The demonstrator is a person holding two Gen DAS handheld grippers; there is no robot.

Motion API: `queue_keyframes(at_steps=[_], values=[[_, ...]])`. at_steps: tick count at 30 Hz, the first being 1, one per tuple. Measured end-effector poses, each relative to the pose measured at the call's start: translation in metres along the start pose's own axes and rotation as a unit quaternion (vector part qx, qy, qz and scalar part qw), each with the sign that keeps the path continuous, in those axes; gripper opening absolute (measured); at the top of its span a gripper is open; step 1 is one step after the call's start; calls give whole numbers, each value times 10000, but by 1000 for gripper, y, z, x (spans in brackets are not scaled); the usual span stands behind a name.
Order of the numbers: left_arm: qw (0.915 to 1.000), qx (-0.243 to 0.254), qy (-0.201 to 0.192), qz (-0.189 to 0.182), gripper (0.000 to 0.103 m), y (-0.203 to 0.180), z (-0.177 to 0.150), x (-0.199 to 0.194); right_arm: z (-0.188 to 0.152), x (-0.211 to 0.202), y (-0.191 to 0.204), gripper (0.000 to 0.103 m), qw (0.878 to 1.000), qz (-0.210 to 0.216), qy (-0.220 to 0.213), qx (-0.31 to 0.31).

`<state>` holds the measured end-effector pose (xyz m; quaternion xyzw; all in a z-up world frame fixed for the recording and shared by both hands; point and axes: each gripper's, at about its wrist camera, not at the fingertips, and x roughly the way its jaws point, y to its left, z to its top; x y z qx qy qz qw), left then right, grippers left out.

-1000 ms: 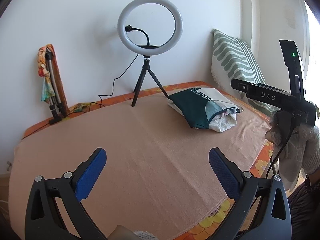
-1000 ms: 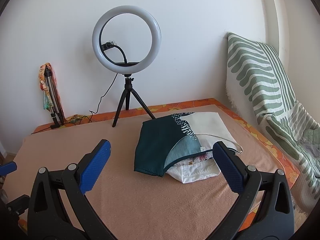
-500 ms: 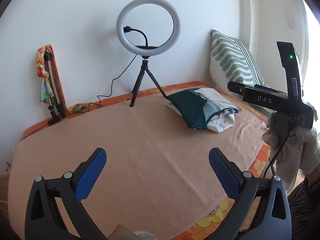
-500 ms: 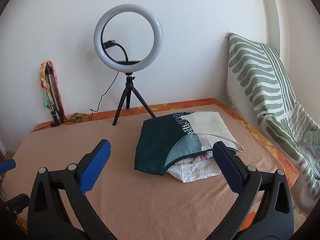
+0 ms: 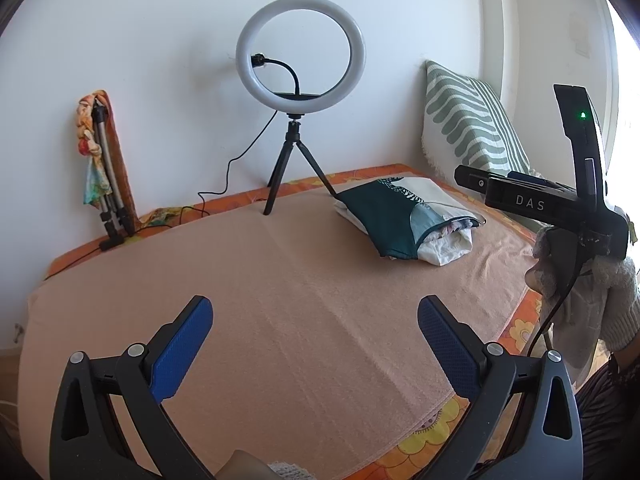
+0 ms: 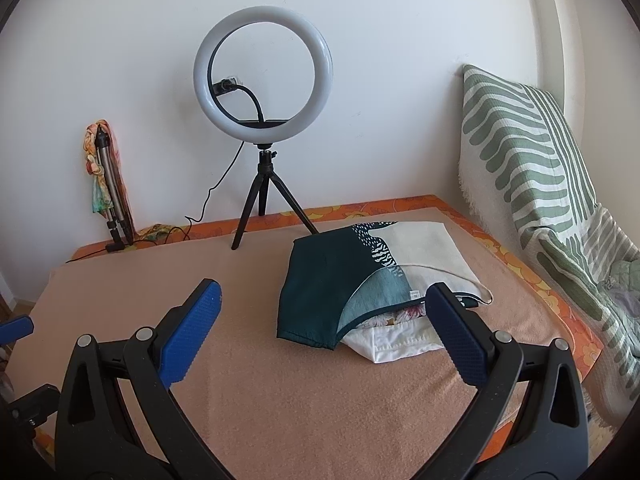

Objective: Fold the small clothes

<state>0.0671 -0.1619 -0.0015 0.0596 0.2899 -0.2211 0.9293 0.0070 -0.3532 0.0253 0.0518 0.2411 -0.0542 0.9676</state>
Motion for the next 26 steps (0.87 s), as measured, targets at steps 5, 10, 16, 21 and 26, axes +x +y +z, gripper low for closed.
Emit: queue_keyframes(at_steps=[5,10,16,21,26], values=[[10000,6,-3,-5,102,0,0,0,0,0,2,103,10000,14,6,-14],[10000,12,-9,-8,102,1,-2,-1,-1,1,3,103,10000,24,-1,-37],[10000,31,-7,-11,102,0,-2,-1,-1,2,3,103,10000,35,1,-42],[10000,36,4,-30,102,0,-2,0,-1,1,4,103,10000,46,1,-41],[10000,35,-16,2,102,0,-2,-1,-1,1,4,103,10000,42,-1,-39]])
